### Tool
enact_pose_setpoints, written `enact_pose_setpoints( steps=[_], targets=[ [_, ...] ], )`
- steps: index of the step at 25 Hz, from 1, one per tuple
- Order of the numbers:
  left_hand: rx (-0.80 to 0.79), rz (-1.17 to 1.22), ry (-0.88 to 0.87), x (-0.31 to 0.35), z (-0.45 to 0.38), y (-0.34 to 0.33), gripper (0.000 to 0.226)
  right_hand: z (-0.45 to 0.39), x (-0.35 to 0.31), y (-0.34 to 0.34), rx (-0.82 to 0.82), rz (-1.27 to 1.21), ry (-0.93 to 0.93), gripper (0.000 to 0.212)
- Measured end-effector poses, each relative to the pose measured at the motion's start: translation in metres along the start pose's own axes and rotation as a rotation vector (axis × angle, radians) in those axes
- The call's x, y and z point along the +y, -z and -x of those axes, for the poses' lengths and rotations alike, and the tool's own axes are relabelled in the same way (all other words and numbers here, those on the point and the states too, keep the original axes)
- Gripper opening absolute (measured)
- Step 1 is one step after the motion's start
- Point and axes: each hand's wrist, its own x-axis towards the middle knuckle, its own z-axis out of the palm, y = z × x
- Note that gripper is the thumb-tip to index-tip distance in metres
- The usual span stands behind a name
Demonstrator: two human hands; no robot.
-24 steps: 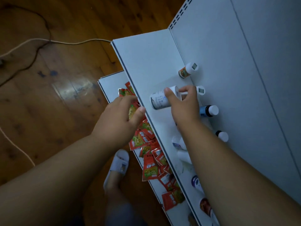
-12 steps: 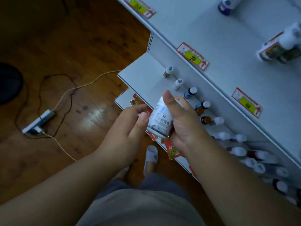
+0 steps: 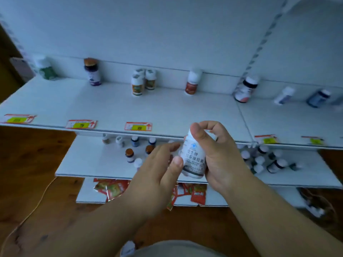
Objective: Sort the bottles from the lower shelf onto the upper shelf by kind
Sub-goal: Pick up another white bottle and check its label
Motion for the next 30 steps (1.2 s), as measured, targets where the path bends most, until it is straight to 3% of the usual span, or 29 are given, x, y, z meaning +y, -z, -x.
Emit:
enact_pose_setpoints(
  steps=[4,10,14,17,23,27,30],
  targets=[
    [-0.16,-0.075,-0.185,0.074,-0.038,-0.119,0.047,0.024,-0.034,0.15,0.244,0.037,0.116,0.064],
    [-0.382,-0.002,-0.311,0.166,-0.086,-0.287,0.073,0.052,-0.082,0.338,0.5,0.105,0.211,0.042],
    [-0.493,-0.065,-0.367,0.211,-0.132,-0.366,0.071,0.036,-0.106,0.426,0.584,0.105,0.223,0.05],
    [-0.564,-0.073,-0.409,0.232,-0.185,-0.431,0.082,0.007,-0.122,0.492,0.676,0.08,0.24,0.053],
    [-0.686,-0.152,-0.491,0.285,-0.267,-0.568,0.093,-0.018,-0.157,0.626,0.935,0.164,0.257,0.045],
    [-0.742,-0.129,-0.47,0.313,-0.295,-0.667,0.08,-0.027,-0.166,0.735,0.986,0.207,0.234,0.042],
    [-0.654,-0.191,-0.473,0.322,-0.319,-0.732,0.082,-0.053,-0.166,0.814,0.85,0.272,0.155,0.051]
  ],
)
